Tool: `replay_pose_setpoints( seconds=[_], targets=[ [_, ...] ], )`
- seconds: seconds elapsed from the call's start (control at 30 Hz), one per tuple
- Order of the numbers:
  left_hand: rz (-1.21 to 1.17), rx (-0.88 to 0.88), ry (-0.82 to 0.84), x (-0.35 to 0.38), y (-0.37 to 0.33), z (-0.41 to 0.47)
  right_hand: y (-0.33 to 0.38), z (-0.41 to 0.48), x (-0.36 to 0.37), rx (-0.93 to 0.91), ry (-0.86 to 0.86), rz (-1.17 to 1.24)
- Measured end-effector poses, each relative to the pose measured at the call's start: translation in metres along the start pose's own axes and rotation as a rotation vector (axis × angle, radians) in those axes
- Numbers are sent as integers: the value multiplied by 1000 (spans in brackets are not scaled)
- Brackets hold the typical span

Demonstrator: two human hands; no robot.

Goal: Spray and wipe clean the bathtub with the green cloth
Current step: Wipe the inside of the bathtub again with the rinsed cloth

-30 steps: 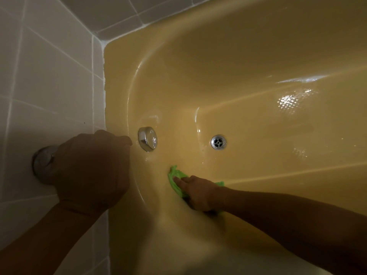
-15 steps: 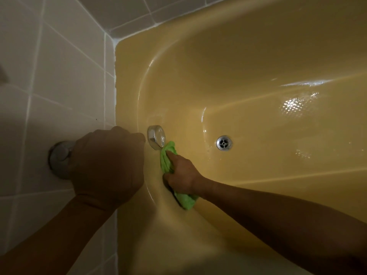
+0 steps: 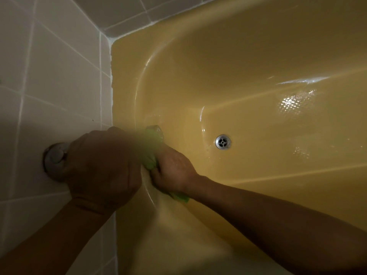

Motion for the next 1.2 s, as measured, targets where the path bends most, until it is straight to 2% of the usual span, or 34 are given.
replay_pose_setpoints(
  seconds=[0.13, 0.27, 0.43, 0.63, 0.83, 0.9, 0.93, 1.0, 1.07, 1.17, 1.2],
  targets=[
    [-25, -7, -6, 1, -1, 1, -27, -25, 32, -18, 94, -86],
    [-10, 6, -44, 0, -5, 0, -73, -29, 63, 109, 298, -19],
    [4, 16, -48, 3, -3, -1, -116, -9, 82, 265, 475, -63],
    [15, 20, -54, 3, -2, -3, -128, -23, 103, 398, 558, 22],
    [19, 98, -77, 4, -6, -8, -133, -67, 89, 324, 797, -25],
    [2, 277, -6, 14, -20, -22, -139, -69, 78, 387, 796, 70],
    [-43, 378, 80, 25, -29, -33, -142, -68, 71, 423, 770, 129],
    [-184, 429, 267, 56, -35, -54, -149, -62, 60, 505, 679, 237],
    [-273, 228, 330, 85, -17, -62, -157, -55, 49, 578, 561, 351],
    [-339, -190, 279, 110, 25, -59, -166, -42, 39, 605, 448, 393],
    [-377, -271, 248, 115, 35, -56, -166, -39, 39, 596, 422, 419]
  ],
)
Point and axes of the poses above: each hand's wrist, its own z-axis towards the middle knuckle, its own x-axis out of the palm, y = z × x, the point moved 6 cm from there along z, towards the middle knuckle, and after that the axes turned 13 degrees about -z, right-handed, at the moved point
